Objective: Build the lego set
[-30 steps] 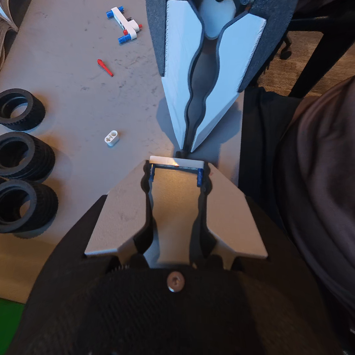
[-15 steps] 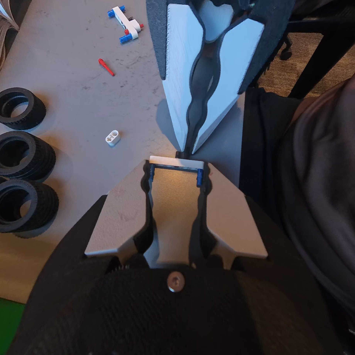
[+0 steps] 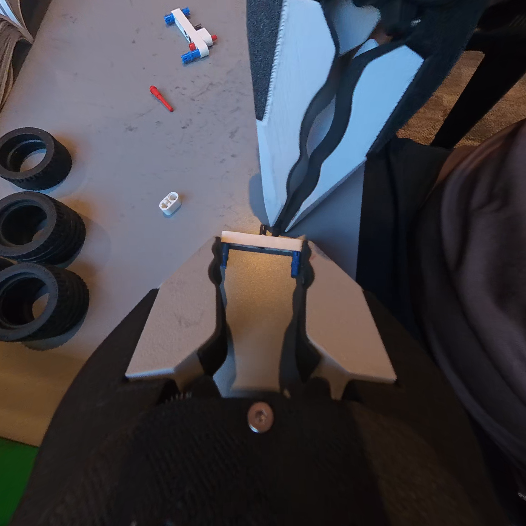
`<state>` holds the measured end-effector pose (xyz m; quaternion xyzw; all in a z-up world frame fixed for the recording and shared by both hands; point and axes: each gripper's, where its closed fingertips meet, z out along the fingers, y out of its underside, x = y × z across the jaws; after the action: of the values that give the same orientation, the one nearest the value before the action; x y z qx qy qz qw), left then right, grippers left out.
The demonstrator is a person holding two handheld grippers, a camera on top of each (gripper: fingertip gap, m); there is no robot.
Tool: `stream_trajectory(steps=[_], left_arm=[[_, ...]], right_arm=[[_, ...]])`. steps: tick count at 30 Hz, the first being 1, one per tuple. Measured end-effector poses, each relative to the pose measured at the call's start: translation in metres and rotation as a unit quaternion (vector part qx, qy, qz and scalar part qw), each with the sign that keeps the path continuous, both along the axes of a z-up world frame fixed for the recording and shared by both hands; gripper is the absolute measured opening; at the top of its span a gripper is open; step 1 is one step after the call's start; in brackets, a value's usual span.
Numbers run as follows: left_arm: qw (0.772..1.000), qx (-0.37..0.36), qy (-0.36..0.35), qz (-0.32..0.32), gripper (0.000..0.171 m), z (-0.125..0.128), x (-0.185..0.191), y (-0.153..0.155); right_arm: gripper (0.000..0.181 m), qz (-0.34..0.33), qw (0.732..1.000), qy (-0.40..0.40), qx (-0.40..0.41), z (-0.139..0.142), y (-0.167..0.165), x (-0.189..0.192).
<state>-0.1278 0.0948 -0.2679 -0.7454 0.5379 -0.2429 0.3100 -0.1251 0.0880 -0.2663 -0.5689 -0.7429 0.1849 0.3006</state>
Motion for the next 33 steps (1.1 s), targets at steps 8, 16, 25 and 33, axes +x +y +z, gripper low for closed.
stream_trajectory(steps=[8,16,25,33], left_arm=[[1.000,0.005,0.005,0.028,0.053,0.000,0.000,0.005],[0.999,0.004,0.006,0.040,0.054,0.000,-0.002,0.009],[0.999,0.003,0.003,0.044,0.054,0.000,-0.002,0.009],[0.999,-0.012,-0.002,0.040,0.057,0.002,0.005,0.006]], right_arm=[[0.002,-0.069,0.967,0.036,-0.241,0.000,0.003,0.000],[0.004,-0.084,0.963,0.041,-0.254,0.000,0.008,0.000],[0.004,-0.085,0.971,0.064,-0.215,0.005,0.012,0.011],[0.004,-0.079,0.975,0.049,-0.200,0.000,0.012,0.013]])
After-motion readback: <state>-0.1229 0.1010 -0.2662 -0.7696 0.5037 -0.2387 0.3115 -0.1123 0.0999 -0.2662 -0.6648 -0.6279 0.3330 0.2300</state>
